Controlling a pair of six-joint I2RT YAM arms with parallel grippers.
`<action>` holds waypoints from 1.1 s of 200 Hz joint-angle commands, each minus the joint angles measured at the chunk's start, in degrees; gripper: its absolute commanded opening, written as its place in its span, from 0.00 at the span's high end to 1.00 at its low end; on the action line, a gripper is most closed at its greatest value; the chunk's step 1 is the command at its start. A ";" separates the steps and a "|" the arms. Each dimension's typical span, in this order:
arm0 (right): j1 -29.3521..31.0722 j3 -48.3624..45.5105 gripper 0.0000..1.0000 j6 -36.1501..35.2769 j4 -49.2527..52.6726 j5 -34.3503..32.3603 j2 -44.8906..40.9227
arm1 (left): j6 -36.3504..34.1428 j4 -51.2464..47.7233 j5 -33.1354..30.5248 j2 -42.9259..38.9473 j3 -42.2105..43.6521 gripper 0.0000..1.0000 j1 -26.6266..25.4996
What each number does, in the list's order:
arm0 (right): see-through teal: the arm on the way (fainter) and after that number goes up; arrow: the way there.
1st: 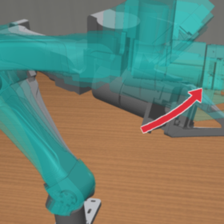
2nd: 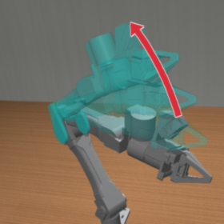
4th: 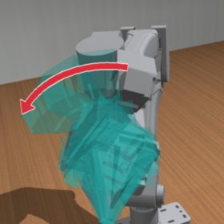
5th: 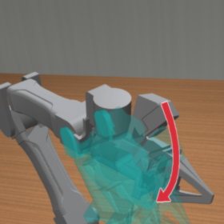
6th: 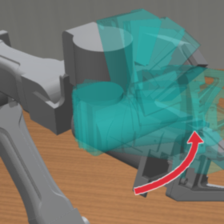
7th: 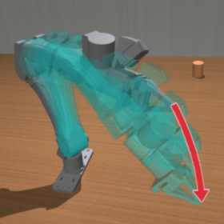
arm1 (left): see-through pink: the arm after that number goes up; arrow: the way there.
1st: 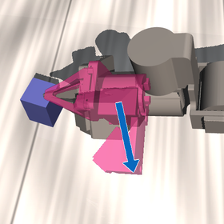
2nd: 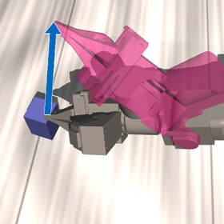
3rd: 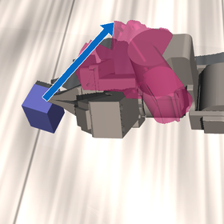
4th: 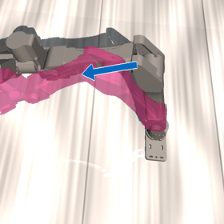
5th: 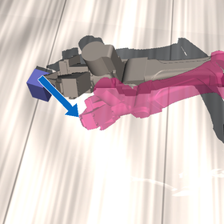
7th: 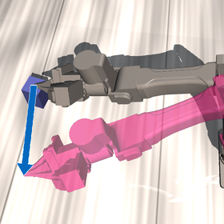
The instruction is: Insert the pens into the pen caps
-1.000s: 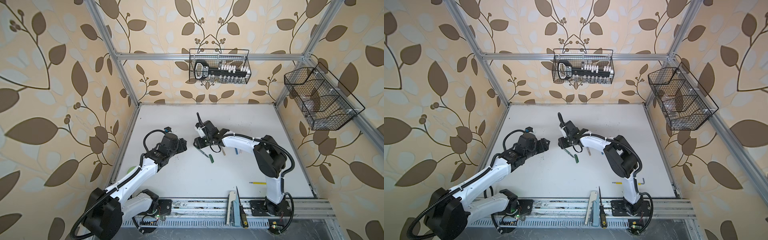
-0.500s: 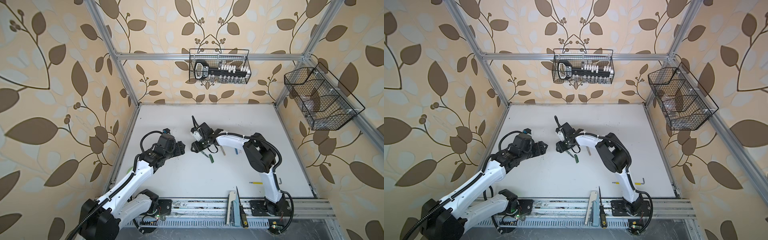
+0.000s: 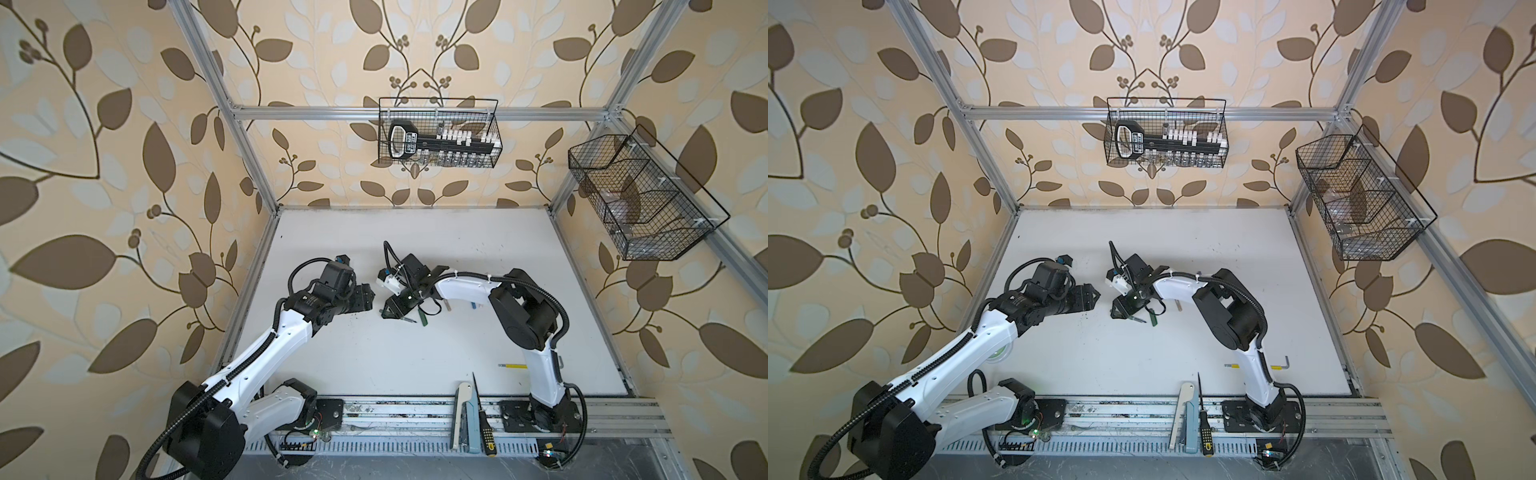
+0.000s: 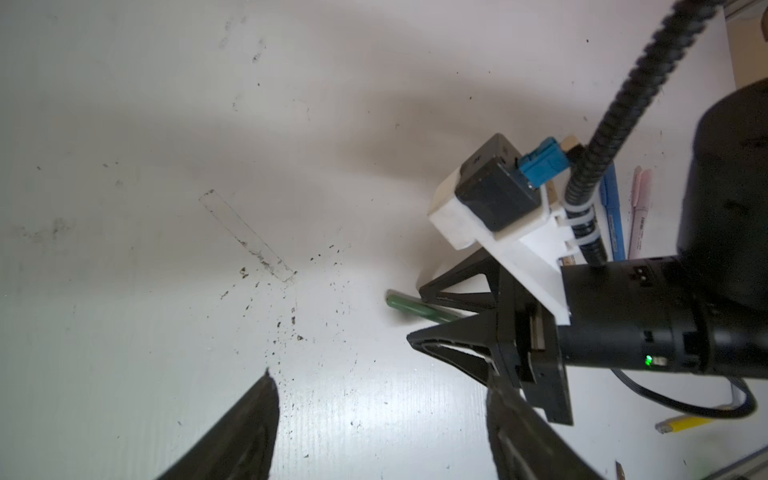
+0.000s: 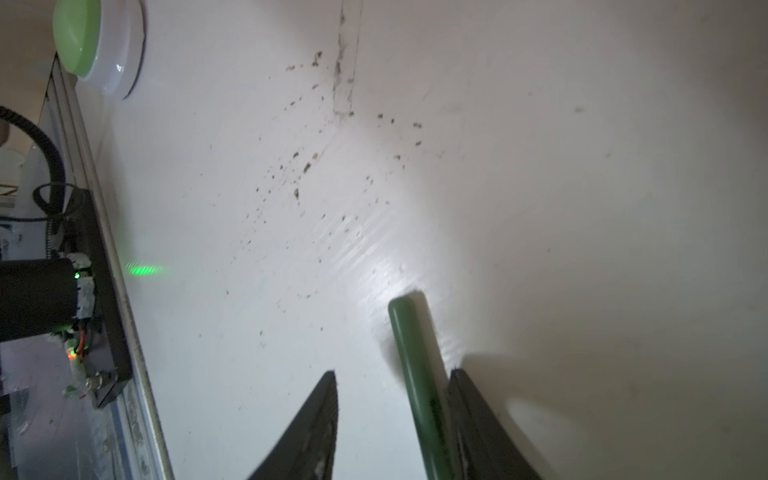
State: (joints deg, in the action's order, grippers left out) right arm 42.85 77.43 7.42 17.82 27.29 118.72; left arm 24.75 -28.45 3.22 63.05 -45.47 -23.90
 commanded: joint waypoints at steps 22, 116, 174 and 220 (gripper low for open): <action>-4.50 -13.92 0.48 6.03 -11.59 2.31 -17.08 | -7.88 2.42 8.79 6.15 -2.89 0.19 -1.37; -14.90 -43.05 0.38 21.03 -17.83 -0.08 -55.17 | -29.66 -9.88 2.12 26.31 -14.39 0.23 -13.78; -16.89 -44.36 0.37 22.57 -15.53 1.86 -59.08 | -31.89 -20.29 1.45 34.81 -18.07 0.25 -15.91; -17.36 -44.62 0.36 23.73 -16.91 3.03 -58.94 | -32.88 -20.60 -0.98 35.73 -17.54 0.01 -16.62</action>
State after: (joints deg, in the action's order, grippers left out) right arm 25.76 33.45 30.00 1.04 28.93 60.07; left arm -6.11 -46.54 4.12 100.73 -62.24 -40.18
